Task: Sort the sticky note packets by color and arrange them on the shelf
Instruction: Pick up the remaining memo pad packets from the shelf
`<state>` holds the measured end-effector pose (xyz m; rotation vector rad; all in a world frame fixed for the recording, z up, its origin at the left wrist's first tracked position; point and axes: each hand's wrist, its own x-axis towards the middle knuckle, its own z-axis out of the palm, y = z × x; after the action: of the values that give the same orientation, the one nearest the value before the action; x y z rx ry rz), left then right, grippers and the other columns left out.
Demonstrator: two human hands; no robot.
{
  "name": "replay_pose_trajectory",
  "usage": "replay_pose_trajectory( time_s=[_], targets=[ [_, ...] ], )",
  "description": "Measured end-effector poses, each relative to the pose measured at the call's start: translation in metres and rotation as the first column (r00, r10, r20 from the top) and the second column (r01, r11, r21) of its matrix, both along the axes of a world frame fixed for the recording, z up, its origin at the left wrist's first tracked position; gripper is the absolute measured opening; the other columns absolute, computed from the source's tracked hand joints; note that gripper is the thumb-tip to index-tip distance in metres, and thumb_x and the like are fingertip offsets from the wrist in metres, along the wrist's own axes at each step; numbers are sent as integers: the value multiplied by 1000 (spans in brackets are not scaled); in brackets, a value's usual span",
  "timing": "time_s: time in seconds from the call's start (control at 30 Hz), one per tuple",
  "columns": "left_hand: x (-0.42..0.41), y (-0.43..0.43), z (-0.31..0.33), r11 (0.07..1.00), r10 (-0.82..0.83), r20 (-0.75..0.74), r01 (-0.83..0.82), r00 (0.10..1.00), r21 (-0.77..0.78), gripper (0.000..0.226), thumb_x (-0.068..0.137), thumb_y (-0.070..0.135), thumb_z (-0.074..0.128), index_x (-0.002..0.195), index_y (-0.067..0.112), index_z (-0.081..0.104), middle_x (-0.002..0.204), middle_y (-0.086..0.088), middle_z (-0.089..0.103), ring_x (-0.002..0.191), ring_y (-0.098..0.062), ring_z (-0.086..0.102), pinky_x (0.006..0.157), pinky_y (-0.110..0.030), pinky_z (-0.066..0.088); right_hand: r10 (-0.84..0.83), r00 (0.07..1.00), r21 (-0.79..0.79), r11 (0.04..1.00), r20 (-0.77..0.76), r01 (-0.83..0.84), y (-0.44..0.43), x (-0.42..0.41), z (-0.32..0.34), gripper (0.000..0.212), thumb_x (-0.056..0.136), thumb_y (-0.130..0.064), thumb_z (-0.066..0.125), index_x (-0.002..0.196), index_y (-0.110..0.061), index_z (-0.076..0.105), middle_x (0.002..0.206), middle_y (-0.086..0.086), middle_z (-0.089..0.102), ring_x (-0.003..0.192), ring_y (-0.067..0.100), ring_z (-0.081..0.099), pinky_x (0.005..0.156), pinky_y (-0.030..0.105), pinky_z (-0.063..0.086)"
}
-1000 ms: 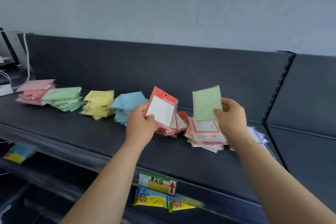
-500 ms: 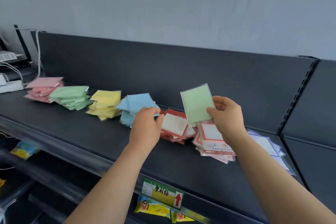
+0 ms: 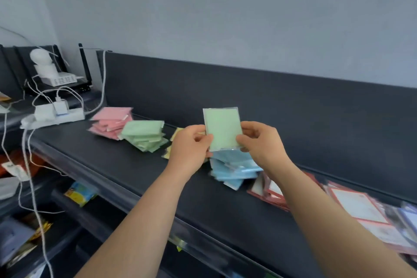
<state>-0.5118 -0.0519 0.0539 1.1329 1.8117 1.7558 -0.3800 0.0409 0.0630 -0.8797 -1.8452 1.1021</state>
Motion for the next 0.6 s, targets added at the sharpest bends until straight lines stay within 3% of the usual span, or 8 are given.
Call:
replay_pose_trajectory(
  time_s=[0.13, 0.23, 0.33, 0.4, 0.53, 0.6],
  targets=[
    [-74, -6, 4, 995, 96, -32, -97, 995, -25, 21, 93, 8, 58, 103, 24, 67, 87, 2, 71, 67, -7, 65, 70, -29, 60, 62, 995, 8, 998, 84, -63, -10, -70, 5, 31, 87, -3, 59, 84, -33, 64, 88, -8, 72, 76, 19, 66, 76, 35, 56],
    [-128, -12, 0, 981, 170, -122, -179, 978, -72, 21, 90, 12, 61, 109, 18, 68, 91, 2, 71, 78, -15, 69, 77, -37, 59, 40, 984, 43, 998, 171, -48, -13, -126, 2, 14, 85, -9, 61, 89, -21, 68, 89, 4, 72, 76, 26, 65, 80, 41, 56],
    [-171, -17, -4, 957, 234, -229, -266, 945, -120, 36, 87, 16, 67, 123, 9, 63, 95, 3, 66, 89, -20, 67, 87, -39, 54, 34, 971, 56, 997, 238, -48, -16, -173, -5, 11, 83, -8, 58, 89, -1, 65, 77, 15, 63, 61, 16, 49, 60, 27, 49],
    [-193, -17, -8, 948, 250, -255, -290, 934, -133, 38, 87, 14, 67, 123, 6, 62, 98, 0, 68, 91, -19, 65, 87, -34, 51, 20, 958, 62, 997, 284, -39, -18, -198, -10, 10, 83, -6, 56, 74, -1, 54, 63, 6, 49, 54, 14, 38, 45, 17, 33],
    [-224, -15, -18, 942, 255, -273, -303, 927, -148, 35, 87, 11, 66, 122, 5, 63, 94, 0, 69, 88, -13, 61, 80, -24, 43, -29, 930, 100, 995, 367, -9, -17, -235, -15, 23, 83, -6, 54, 65, -8, 40, 60, 2, 40, 52, 17, 31, 48, 26, 28],
    [-234, -12, -22, 941, 245, -292, -299, 925, -159, 34, 88, 11, 65, 122, 5, 63, 103, -5, 70, 91, -15, 62, 80, -23, 43, -51, 908, 127, 992, 415, -2, -16, -247, -18, 29, 83, -7, 53, 62, -10, 33, 59, 1, 36, 52, 17, 29, 48, 27, 26]
  ],
)
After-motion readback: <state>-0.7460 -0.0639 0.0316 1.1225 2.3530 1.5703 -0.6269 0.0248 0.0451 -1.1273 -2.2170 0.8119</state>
